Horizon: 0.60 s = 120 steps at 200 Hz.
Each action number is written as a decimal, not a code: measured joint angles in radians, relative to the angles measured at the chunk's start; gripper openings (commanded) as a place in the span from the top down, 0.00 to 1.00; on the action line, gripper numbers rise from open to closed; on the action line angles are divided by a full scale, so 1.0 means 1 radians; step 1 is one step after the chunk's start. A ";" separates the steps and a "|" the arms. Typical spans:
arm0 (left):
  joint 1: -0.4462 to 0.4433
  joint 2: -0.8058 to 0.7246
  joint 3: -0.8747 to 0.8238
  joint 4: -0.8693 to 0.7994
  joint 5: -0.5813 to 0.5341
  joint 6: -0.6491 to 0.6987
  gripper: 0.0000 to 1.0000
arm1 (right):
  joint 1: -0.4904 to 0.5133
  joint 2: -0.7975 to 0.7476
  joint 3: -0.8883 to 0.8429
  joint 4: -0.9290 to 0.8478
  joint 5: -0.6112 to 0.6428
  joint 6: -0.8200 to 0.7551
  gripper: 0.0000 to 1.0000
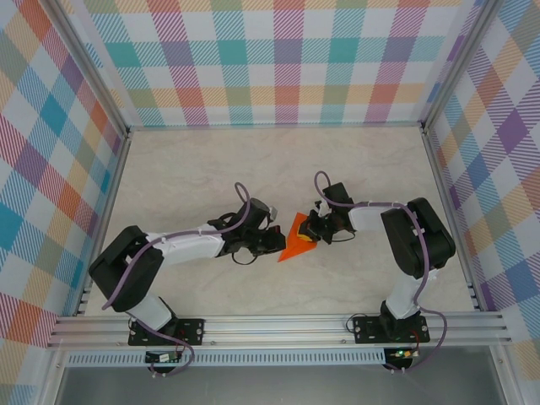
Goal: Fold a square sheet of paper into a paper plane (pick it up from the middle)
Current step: Fourth fold the wing at the center of the table.
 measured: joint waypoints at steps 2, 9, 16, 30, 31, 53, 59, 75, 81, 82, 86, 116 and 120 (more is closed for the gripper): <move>0.000 0.006 0.000 0.005 0.000 -0.001 1.00 | 0.000 0.000 0.000 0.000 0.000 0.000 0.96; 0.000 0.025 0.000 0.018 0.000 -0.003 1.00 | 0.000 0.000 0.000 0.000 0.000 0.000 0.96; 0.000 0.043 0.000 0.027 0.000 -0.005 1.00 | 0.000 0.000 0.000 0.000 0.000 0.000 0.96; 0.000 0.070 0.000 0.038 -0.001 -0.009 1.00 | 0.000 0.000 0.000 0.000 0.000 0.000 0.96; 0.000 0.072 0.000 0.039 -0.001 -0.009 1.00 | 0.000 0.000 0.000 0.000 0.000 0.000 0.96; 0.000 0.088 0.000 0.045 -0.003 -0.010 1.00 | 0.000 0.000 0.000 0.000 0.000 0.000 0.96; 0.000 0.090 0.000 0.045 -0.003 -0.011 1.00 | 0.000 0.000 0.000 0.000 0.000 0.000 0.96; 0.000 0.100 0.000 0.047 -0.003 -0.012 1.00 | 0.000 0.000 0.000 0.000 0.000 0.000 0.96; 0.000 0.106 0.000 0.047 -0.003 -0.012 1.00 | 0.000 0.000 0.000 0.000 0.000 0.000 0.96; 0.000 0.106 0.000 0.047 -0.003 -0.012 1.00 | 0.000 0.000 0.000 0.000 0.000 0.000 0.96; 0.000 0.112 0.000 0.047 -0.003 -0.012 1.00 | 0.000 0.000 0.000 0.000 0.000 0.000 0.96; 0.000 0.143 -0.002 0.045 -0.003 -0.012 1.00 | 0.000 0.000 0.000 0.000 0.000 0.000 0.96; 0.000 0.143 -0.003 0.046 -0.004 -0.013 1.00 | 0.000 0.000 0.000 0.000 0.000 0.000 0.96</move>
